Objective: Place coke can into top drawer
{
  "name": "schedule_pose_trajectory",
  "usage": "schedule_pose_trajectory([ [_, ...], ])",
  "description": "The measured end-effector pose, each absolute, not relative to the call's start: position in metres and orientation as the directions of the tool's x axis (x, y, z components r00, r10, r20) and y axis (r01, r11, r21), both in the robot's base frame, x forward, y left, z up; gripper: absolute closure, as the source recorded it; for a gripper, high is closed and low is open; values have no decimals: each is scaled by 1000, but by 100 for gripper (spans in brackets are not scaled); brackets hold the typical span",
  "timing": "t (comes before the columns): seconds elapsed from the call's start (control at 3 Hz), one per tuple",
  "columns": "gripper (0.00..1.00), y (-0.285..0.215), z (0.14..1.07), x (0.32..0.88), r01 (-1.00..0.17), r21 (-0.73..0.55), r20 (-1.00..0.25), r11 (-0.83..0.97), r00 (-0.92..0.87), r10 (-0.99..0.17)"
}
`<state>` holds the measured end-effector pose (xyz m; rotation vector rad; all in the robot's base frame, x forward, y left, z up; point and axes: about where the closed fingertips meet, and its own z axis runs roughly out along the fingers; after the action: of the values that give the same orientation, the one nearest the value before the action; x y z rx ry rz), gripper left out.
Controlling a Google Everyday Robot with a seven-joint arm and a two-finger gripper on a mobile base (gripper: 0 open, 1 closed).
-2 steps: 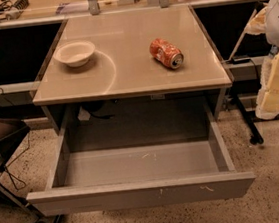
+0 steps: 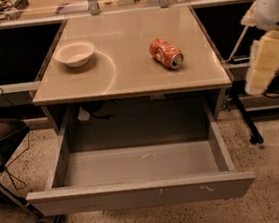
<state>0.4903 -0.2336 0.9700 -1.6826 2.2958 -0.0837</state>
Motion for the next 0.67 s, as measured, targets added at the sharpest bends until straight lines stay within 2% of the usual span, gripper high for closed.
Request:
schedule_pose_trajectory([
  [0.33, 0, -241, 969, 560, -895, -224, -204, 386, -345, -916],
  [0.67, 0, -241, 990, 584, -871, -279, -247, 404, -342, -907],
])
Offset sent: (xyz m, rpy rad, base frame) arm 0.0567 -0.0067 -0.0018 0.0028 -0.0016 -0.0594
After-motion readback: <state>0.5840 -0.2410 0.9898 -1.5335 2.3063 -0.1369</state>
